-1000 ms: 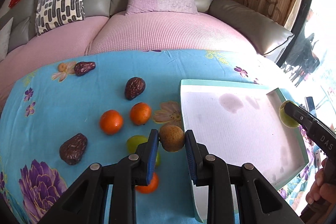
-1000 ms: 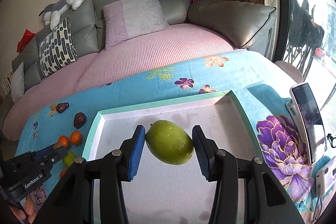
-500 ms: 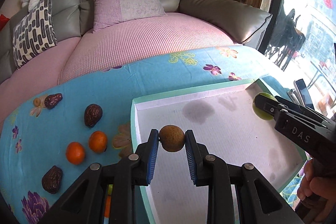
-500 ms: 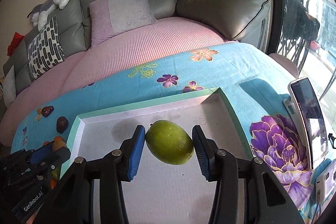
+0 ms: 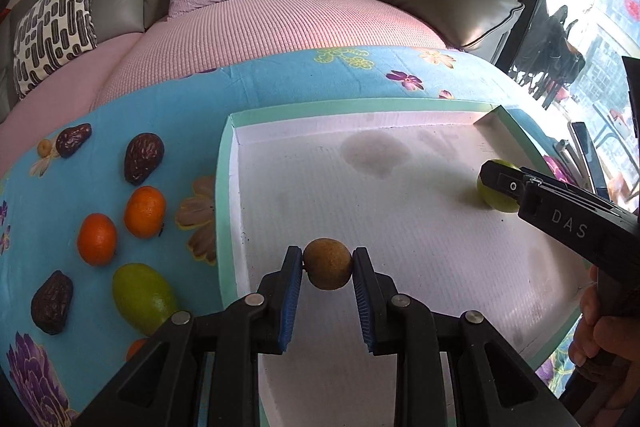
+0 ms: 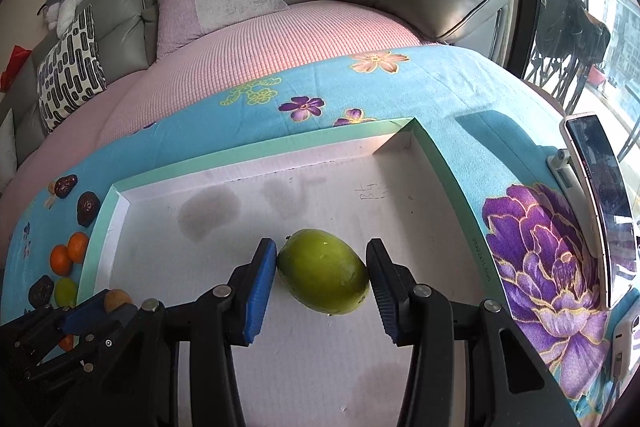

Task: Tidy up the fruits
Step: 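Carry both fruits over the white tray and open both tools to release them, then move both tools back toward the remaining fruits on the bedspread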

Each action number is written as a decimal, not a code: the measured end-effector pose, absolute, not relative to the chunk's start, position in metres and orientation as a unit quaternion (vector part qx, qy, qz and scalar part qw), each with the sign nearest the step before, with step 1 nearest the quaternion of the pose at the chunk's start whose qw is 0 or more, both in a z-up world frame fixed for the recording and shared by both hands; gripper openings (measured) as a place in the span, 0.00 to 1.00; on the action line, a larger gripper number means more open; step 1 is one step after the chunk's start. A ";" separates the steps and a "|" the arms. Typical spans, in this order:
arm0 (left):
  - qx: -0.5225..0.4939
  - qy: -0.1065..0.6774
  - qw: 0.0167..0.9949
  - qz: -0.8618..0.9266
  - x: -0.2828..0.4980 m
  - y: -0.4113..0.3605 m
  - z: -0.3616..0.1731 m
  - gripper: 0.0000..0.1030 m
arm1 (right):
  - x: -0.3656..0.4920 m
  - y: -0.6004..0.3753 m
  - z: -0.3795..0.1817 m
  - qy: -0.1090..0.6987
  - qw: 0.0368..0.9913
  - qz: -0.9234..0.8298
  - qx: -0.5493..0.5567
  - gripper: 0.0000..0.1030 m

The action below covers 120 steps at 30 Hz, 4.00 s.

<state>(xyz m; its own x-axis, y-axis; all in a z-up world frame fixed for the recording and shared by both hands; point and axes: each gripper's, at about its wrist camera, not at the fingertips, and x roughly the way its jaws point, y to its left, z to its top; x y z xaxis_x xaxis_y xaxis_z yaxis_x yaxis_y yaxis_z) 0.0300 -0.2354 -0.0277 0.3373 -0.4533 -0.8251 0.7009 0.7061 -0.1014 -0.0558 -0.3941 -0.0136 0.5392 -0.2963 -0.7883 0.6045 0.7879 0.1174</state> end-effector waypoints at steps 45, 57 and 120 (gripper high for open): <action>0.080 0.453 0.844 -0.274 0.053 -0.162 0.003 0.75 | -0.076 -0.355 0.012 0.417 0.855 -0.263 0.160 0.52; 0.076 0.458 0.862 -0.202 0.068 -0.141 -0.005 1.00 | -0.070 -0.345 0.011 0.416 0.862 -0.255 0.136 0.79; -0.043 0.489 0.854 -0.176 0.130 -0.028 -0.032 0.71 | 0.047 -0.177 -0.019 0.412 0.909 -0.010 0.057 0.50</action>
